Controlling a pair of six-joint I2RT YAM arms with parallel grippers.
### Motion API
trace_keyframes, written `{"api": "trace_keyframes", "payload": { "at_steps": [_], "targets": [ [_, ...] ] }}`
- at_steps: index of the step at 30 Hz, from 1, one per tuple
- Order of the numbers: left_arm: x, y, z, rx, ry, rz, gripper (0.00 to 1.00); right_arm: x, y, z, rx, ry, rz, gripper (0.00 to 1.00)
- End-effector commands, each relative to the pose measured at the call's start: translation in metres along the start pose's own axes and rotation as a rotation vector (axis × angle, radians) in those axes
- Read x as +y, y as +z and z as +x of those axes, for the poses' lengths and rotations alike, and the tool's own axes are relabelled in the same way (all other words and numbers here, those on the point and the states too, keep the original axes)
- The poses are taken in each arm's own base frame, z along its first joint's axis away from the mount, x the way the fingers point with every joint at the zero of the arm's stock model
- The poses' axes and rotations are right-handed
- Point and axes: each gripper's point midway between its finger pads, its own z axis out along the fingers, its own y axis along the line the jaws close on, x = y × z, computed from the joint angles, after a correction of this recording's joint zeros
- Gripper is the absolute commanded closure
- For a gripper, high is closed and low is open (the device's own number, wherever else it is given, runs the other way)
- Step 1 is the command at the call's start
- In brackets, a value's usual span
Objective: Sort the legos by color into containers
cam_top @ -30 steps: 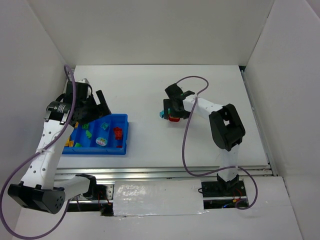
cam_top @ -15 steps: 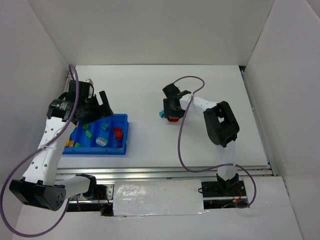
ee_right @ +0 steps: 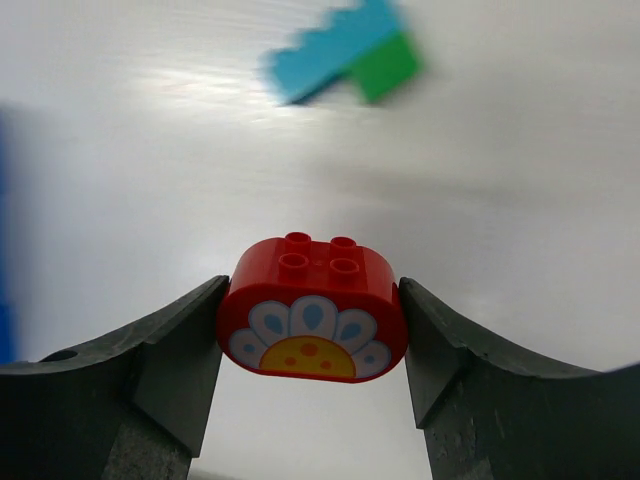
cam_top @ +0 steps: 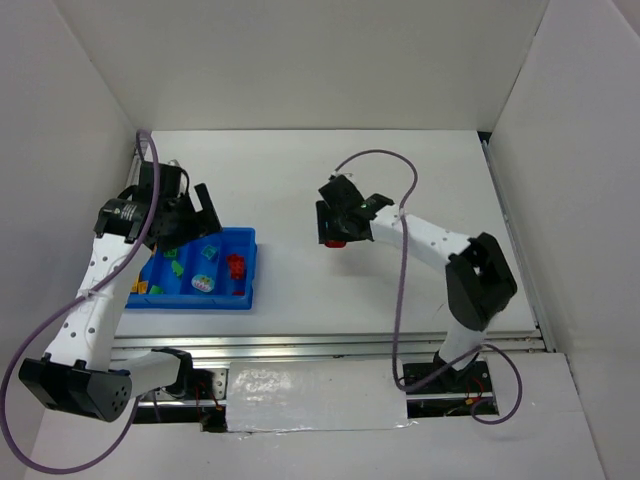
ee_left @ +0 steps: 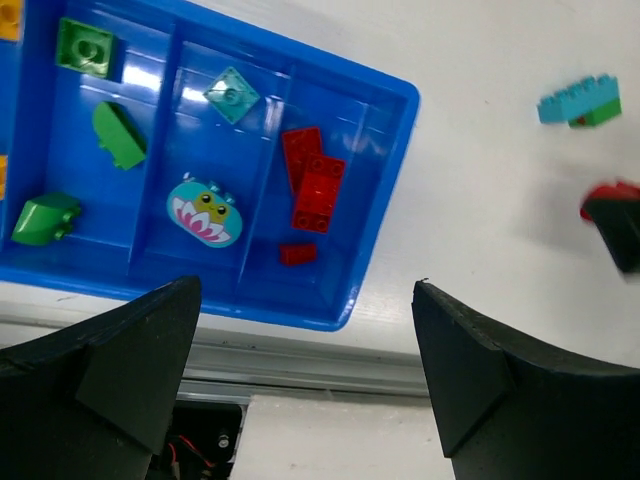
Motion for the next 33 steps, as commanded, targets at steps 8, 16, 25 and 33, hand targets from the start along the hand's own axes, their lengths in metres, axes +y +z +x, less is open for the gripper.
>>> {"api": "trace_keyframes", "payload": {
  "at_steps": [8, 16, 25, 33],
  "targets": [
    [0.069, -0.031, -0.023, -0.18, -0.293, -0.442, 0.0, 0.168, -0.114, -0.007, -0.178, -0.139, -0.555, 0.62],
    [0.08, -0.062, -0.028, -0.306, -0.37, -0.42, 0.01, 0.271, -0.13, 0.011, -0.211, -0.395, -0.848, 0.6],
    [0.083, -0.072, -0.023, -0.304, -0.311, -0.397, 0.0, 0.3, -0.095, 0.032, -0.16, -0.573, -0.855, 0.55],
    [0.08, -0.077, -0.026, -0.32, -0.281, -0.366, 0.01, 0.306, -0.072, 0.049, -0.111, -0.632, -0.85, 0.47]
  ]
}}
